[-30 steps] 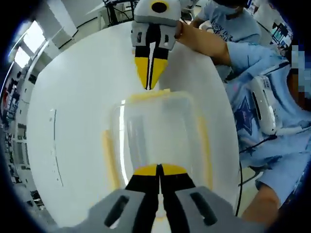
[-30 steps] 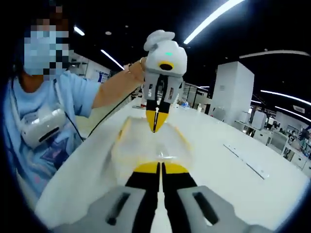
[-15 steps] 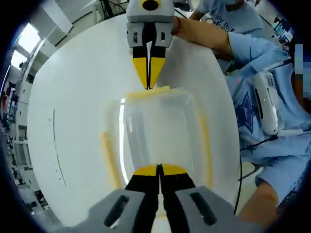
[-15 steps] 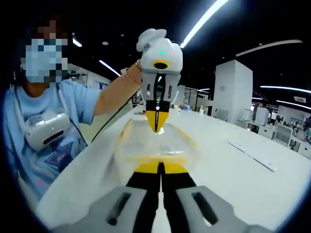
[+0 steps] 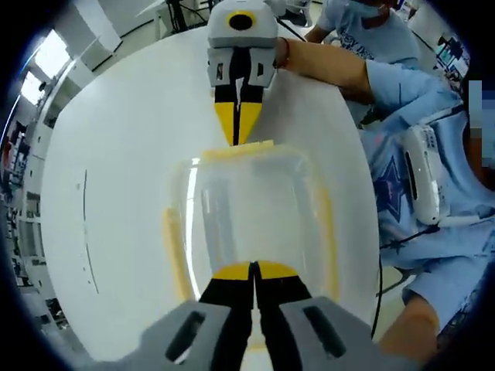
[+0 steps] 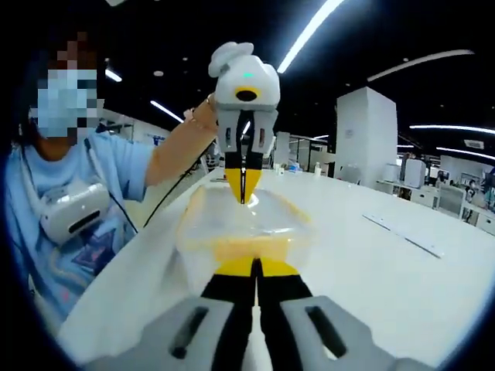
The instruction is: Snap each plastic latch of the storage box into its locked position after aligning the lid with the box until every specified latch is closed and the lid sits flush.
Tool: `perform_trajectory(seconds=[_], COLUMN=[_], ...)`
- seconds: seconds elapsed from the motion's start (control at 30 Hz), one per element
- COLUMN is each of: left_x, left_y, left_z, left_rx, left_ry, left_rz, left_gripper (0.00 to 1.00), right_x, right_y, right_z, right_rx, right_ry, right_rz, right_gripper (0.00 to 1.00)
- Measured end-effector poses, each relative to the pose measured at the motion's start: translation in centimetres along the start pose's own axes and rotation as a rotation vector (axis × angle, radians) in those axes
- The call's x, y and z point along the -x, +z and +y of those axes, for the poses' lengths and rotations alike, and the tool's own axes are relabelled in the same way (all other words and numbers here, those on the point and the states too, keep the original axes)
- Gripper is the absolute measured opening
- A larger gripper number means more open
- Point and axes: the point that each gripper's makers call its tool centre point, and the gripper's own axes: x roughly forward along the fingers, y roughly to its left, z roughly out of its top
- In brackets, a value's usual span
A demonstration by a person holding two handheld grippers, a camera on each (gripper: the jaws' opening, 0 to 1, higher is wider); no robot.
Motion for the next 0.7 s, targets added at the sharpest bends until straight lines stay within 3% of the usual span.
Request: perform_trajectory(seconds=[0.4, 0.7], left_x=[0.05, 0.06], left_y=[0.38, 0.13], left_z=[0.59, 0.42], left_rx=[-0.003, 0.017], left_ry=[0.012, 0.003], left_rz=[0.044, 0.036], left_gripper=[0.00, 0.00], right_x=[0.20, -0.09], right_y=[-0.06, 0.02], right_z=[-0.09, 0.06], right_rx=[-0.031, -0.043], right_ry=[0.005, 0.009], right_rz=[-0.012, -0.018], right_gripper=[0.00, 0.00])
